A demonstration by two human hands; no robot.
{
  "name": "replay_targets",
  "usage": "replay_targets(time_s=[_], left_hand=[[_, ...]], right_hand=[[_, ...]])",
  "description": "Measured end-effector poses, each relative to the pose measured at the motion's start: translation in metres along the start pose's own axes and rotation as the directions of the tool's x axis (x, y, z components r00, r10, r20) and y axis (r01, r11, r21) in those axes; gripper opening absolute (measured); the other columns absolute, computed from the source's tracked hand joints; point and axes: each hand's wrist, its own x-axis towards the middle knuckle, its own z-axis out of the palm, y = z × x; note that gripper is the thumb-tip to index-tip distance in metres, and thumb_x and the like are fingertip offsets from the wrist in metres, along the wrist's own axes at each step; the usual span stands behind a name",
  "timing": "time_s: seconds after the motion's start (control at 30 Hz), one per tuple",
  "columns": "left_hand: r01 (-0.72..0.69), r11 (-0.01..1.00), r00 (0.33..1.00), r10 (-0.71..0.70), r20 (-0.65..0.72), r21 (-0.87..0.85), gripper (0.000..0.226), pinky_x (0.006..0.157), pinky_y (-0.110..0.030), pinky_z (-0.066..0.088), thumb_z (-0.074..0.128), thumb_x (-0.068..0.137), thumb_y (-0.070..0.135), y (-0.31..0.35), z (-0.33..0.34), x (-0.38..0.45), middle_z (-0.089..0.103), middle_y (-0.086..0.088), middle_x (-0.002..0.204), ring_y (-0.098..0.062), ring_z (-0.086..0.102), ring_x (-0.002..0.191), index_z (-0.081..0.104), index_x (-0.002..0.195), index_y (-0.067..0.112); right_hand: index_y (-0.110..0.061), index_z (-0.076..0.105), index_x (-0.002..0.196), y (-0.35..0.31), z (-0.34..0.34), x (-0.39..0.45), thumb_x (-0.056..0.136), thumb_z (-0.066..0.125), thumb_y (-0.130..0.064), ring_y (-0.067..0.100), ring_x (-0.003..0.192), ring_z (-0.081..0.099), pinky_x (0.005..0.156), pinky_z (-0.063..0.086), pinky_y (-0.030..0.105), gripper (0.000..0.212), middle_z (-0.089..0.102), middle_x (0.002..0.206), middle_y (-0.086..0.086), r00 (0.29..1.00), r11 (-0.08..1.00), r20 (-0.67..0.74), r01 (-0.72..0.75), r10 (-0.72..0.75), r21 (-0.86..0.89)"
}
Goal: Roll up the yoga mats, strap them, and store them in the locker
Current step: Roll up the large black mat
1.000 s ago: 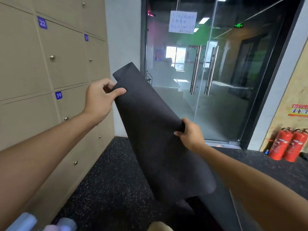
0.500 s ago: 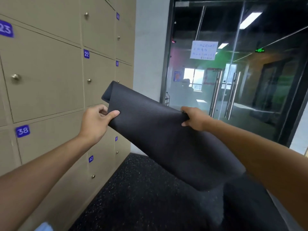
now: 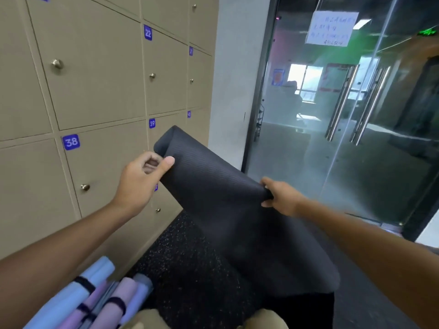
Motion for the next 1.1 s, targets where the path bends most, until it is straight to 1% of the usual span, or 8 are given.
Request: replay_targets(time_s=[0.17, 0.27, 0.33, 0.47, 0.57, 0.63, 0.77, 1.1], left_hand=[[-0.056, 0.964, 0.982, 0.100, -0.158, 0.262, 0.052, 0.073, -0.030, 0.046, 0.060, 0.085, 0.070, 0.001, -0.045, -0.008, 0.067, -0.003, 0.093, -0.019, 0.060, 0.085, 0.057, 0.097, 0.019], [-0.179, 0.792, 0.983, 0.168, 0.073, 0.583, 0.043, 0.078, -0.036, 0.044, 0.062, 0.087, 0.068, 0.005, -0.060, -0.018, 0.065, 0.010, 0.099, -0.015, 0.058, 0.094, 0.059, 0.096, 0.026], [-0.204, 0.700, 0.941, -0.053, 0.335, 0.685, 0.060, 0.083, -0.039, 0.050, 0.051, 0.079, 0.086, 0.001, -0.060, -0.029, 0.066, 0.009, 0.102, -0.016, 0.061, 0.094, 0.062, 0.096, 0.029], [-0.265, 0.579, 0.579, -0.544, 0.608, 0.771, 0.099, 0.097, -0.037, 0.047, 0.025, 0.062, 0.103, -0.021, -0.043, -0.070, 0.067, 0.005, 0.115, -0.016, 0.061, 0.105, 0.066, 0.111, 0.026], [-0.204, 0.643, 0.343, -0.660, 0.669, 0.739, 0.083, 0.102, -0.035, 0.046, 0.032, 0.078, 0.093, -0.027, -0.024, -0.110, 0.068, 0.008, 0.114, -0.010, 0.062, 0.106, 0.069, 0.110, 0.025], [-0.200, 0.676, 0.289, -0.651, 0.702, 0.710, 0.082, 0.102, -0.035, 0.048, 0.034, 0.073, 0.098, -0.029, -0.018, -0.130, 0.068, 0.012, 0.110, -0.007, 0.063, 0.103, 0.069, 0.105, 0.031], [-0.201, 0.684, 0.339, -0.624, 0.705, 0.702, 0.069, 0.090, -0.030, 0.053, 0.058, 0.063, 0.096, -0.029, -0.019, -0.154, 0.068, 0.016, 0.100, -0.003, 0.065, 0.093, 0.063, 0.099, 0.037], [-0.493, 0.642, 0.597, -0.241, 0.765, 0.587, 0.047, 0.060, -0.018, 0.038, 0.081, 0.076, 0.052, 0.016, -0.023, -0.169, 0.058, 0.012, 0.094, -0.002, 0.051, 0.077, 0.048, 0.101, 0.029]], right_hand=[[-0.020, 0.038, 0.131, -0.042, 0.059, -0.045, 0.096, 0.066, -0.024, 0.037, 0.108, 0.059, 0.079, 0.041, 0.039, 0.045, 0.062, 0.114, 0.015, 0.980, 0.986, 0.168, 0.125, -0.105, -0.109], [-0.020, 0.032, 0.138, -0.065, 0.087, -0.084, 0.102, 0.055, -0.022, 0.038, 0.098, 0.060, 0.071, 0.035, 0.040, 0.043, 0.064, 0.105, 0.013, 0.961, 0.959, 0.224, 0.209, -0.164, -0.192], [-0.018, 0.032, 0.137, -0.075, 0.106, -0.107, 0.104, 0.050, -0.020, 0.038, 0.092, 0.060, 0.068, 0.030, 0.038, 0.038, 0.067, 0.101, 0.012, 0.946, 0.932, 0.240, 0.274, -0.217, -0.237], [-0.023, 0.024, 0.130, -0.084, 0.139, -0.148, 0.098, 0.050, -0.013, 0.036, 0.082, 0.059, 0.072, 0.027, 0.036, 0.043, 0.068, 0.093, 0.004, 0.922, 0.880, 0.201, 0.380, -0.332, -0.287], [-0.028, 0.022, 0.114, -0.081, 0.148, -0.172, 0.095, 0.052, -0.009, 0.029, 0.067, 0.050, 0.075, 0.029, 0.036, 0.040, 0.052, 0.073, -0.005, 0.914, 0.887, 0.142, 0.403, -0.380, -0.224], [-0.029, 0.026, 0.109, -0.076, 0.149, -0.183, 0.098, 0.052, -0.013, 0.025, 0.071, 0.048, 0.078, 0.034, 0.036, 0.032, 0.048, 0.074, -0.010, 0.918, 0.904, 0.127, 0.394, -0.376, -0.166], [-0.029, 0.046, 0.134, -0.054, 0.139, -0.203, 0.097, 0.061, -0.053, 0.012, 0.123, 0.051, 0.100, 0.036, 0.026, 0.047, 0.058, 0.136, -0.013, 0.942, 0.950, 0.130, 0.303, -0.310, 0.070], [-0.036, 0.049, 0.140, 0.034, 0.106, -0.191, 0.087, 0.052, -0.079, 0.008, 0.130, 0.048, 0.109, 0.038, 0.032, 0.069, 0.056, 0.140, -0.014, 1.000, 0.960, 0.018, 0.005, -0.010, 0.280]])
